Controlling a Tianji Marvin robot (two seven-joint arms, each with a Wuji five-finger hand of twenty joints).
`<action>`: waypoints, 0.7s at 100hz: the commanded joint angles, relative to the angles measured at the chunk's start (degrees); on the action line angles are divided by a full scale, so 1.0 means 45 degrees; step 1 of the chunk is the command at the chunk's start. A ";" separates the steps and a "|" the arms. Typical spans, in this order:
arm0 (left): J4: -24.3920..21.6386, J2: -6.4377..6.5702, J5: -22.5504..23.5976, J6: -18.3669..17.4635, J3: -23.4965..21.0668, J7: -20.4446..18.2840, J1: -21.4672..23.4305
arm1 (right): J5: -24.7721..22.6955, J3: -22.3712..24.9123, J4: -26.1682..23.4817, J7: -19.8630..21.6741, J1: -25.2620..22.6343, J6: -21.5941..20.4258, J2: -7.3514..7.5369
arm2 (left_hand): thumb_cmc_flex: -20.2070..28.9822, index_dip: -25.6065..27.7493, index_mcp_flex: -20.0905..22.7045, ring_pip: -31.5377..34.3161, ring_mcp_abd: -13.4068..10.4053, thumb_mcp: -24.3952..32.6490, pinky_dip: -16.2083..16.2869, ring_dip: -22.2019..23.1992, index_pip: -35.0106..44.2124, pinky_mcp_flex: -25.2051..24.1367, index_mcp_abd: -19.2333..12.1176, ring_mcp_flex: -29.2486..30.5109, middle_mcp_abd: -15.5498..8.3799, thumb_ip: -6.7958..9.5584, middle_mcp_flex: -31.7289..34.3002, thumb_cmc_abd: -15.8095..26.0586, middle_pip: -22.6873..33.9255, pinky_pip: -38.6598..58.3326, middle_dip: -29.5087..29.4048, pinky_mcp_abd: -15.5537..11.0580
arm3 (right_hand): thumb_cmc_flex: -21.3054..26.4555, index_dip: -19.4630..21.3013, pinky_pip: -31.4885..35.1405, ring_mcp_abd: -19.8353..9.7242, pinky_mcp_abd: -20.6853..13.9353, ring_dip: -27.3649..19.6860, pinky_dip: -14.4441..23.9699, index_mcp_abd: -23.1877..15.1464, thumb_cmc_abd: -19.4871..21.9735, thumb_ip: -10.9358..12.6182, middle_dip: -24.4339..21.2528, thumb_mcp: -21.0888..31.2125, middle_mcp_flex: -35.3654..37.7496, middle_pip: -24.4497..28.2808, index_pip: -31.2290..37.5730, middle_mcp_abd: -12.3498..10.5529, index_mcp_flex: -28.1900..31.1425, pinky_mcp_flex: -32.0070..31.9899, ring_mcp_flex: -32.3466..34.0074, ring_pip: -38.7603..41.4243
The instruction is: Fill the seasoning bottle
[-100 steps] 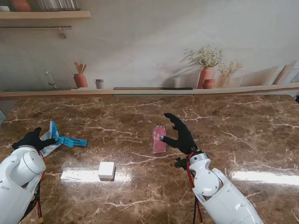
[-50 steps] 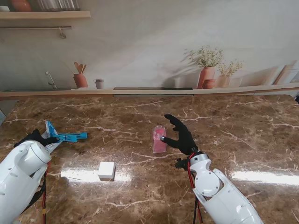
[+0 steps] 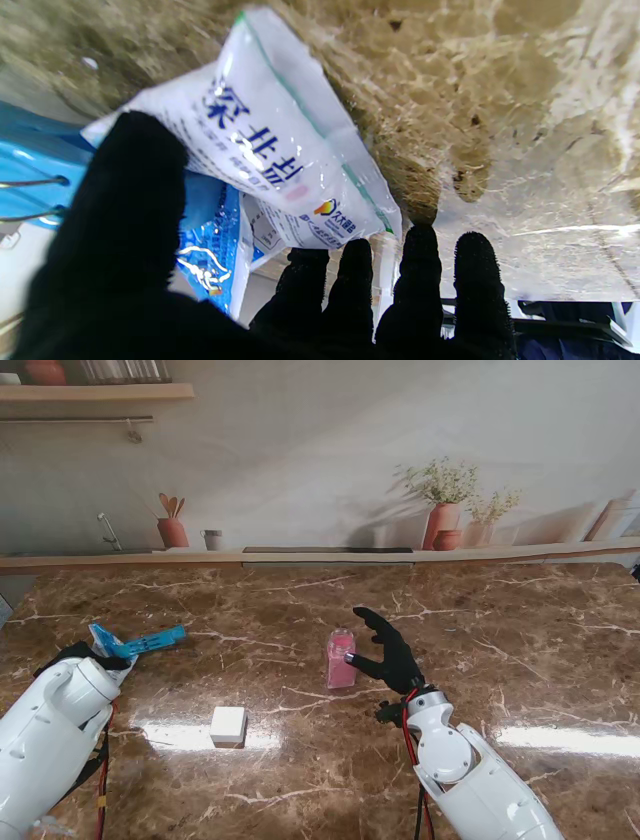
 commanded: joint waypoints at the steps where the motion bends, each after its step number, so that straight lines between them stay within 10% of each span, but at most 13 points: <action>1: 0.0485 -0.0399 -0.0192 -0.0022 0.0022 0.0709 0.0120 | 0.0068 -0.0002 -0.0001 0.0217 -0.0102 0.0102 -0.0006 | 0.0249 0.1563 0.1936 0.0385 -0.0050 0.3491 0.0460 -0.0126 0.2690 0.0478 -0.1570 0.1172 0.0309 0.0082 0.1400 -0.0783 0.0986 0.1167 -0.0395 0.0104 | 0.0469 -0.0109 0.0257 -0.0364 -0.0108 -0.0118 0.0148 -0.0311 0.0124 0.0484 -0.0160 0.0105 0.0148 0.0096 0.0132 -0.0192 0.0155 0.0092 0.0363 -0.0042; 18: 0.0969 -0.0889 -0.0618 -0.0541 -0.0291 0.2474 0.0055 | 0.0112 -0.0054 0.0009 0.0254 -0.0058 0.0113 -0.0011 | 0.1433 0.2457 0.4109 0.3127 0.0243 0.6277 0.0835 0.0698 0.4543 0.3334 -0.2599 0.6389 -0.0219 -0.0780 0.7145 -0.2870 0.3964 0.4303 0.0316 0.0969 | 0.0460 -0.0129 0.0274 -0.0361 -0.0100 -0.0116 0.0139 -0.0324 0.0213 0.0496 -0.0163 0.0147 0.0245 0.0118 0.0163 -0.0213 0.0191 0.0122 0.0426 -0.0025; 29: 0.1008 -0.0944 -0.0672 -0.0508 -0.0308 0.2646 0.0028 | 0.0104 -0.0064 0.0013 0.0249 -0.0042 0.0114 -0.0013 | 0.3090 0.1915 0.4509 0.4550 -0.0250 0.5659 0.0584 0.1320 0.4833 0.4704 -0.3017 0.8799 -0.1011 -0.1192 1.0616 -0.3725 0.3439 0.5420 0.4264 0.1203 | 0.0511 -0.0139 0.0282 -0.0369 -0.0090 -0.0119 0.0132 -0.0332 0.0205 0.0503 -0.0179 0.0190 0.0285 0.0108 0.0183 -0.0206 0.0217 0.0136 0.0443 -0.0025; 40: 0.0976 -0.0872 -0.0654 -0.0234 -0.0200 0.2301 -0.0028 | 0.0059 -0.0064 0.0020 0.0208 -0.0033 0.0110 -0.0017 | 0.3037 -0.0102 0.3559 0.4624 -0.0380 0.5879 0.0312 0.1656 0.2044 0.5014 -0.2344 0.9421 -0.1193 -0.1127 1.1121 -0.3936 0.2982 0.5415 0.4653 0.1215 | 0.0527 -0.0154 0.0287 -0.0360 -0.0092 -0.0128 0.0123 -0.0333 0.0213 0.0501 -0.0193 0.0256 0.0327 0.0106 0.0201 -0.0223 0.0233 0.0147 0.0457 -0.0031; 49: 0.0849 -0.0753 -0.0712 -0.0059 -0.0084 0.1692 -0.0031 | 0.0039 -0.0064 0.0021 0.0211 -0.0029 0.0103 -0.0012 | 0.3328 -0.6607 0.4028 0.4359 -0.0288 0.5784 -0.0064 0.2037 -0.3430 0.4595 0.0000 0.9228 -0.1128 -0.1044 1.0877 -0.3632 0.3089 0.4942 0.5027 0.1333 | 0.0554 -0.0167 0.0294 -0.0376 -0.0079 -0.0135 0.0117 -0.0358 0.0215 0.0499 -0.0203 0.0308 0.0373 0.0110 0.0214 -0.0210 0.0254 0.0159 0.0465 -0.0033; 56: 0.0876 -0.0702 -0.0701 -0.0024 0.0033 0.1504 -0.0053 | 0.0029 -0.0060 0.0022 0.0221 -0.0028 0.0095 -0.0007 | 0.3550 -0.8082 0.4685 0.4658 -0.0283 0.5990 -0.0078 0.2529 -0.5144 0.4205 0.0705 0.9013 -0.1207 -0.0974 1.0533 -0.3181 0.3946 0.4699 0.5903 0.1543 | 0.0534 -0.0181 0.0295 -0.0376 -0.0087 -0.0142 0.0110 -0.0382 0.0252 0.0494 -0.0215 0.0342 0.0384 0.0103 0.0218 -0.0250 0.0258 0.0158 0.0467 -0.0037; 70: 0.1095 -0.0774 -0.0872 -0.0055 0.0081 0.1664 -0.0097 | 0.0014 -0.0029 0.0001 0.0207 -0.0050 0.0100 -0.0003 | 0.3851 -0.7121 0.7043 0.5174 -0.0253 0.6719 -0.0019 0.3418 -0.1485 0.3897 -0.1383 0.8906 -0.1477 -0.1200 1.0383 -0.2172 0.5944 0.4580 0.7603 0.1855 | 0.0520 -0.0210 0.0302 -0.0390 -0.0096 -0.0155 0.0099 -0.0403 0.0370 0.0499 -0.0236 0.0423 0.0410 0.0097 0.0232 -0.0230 0.0293 0.0164 0.0461 -0.0045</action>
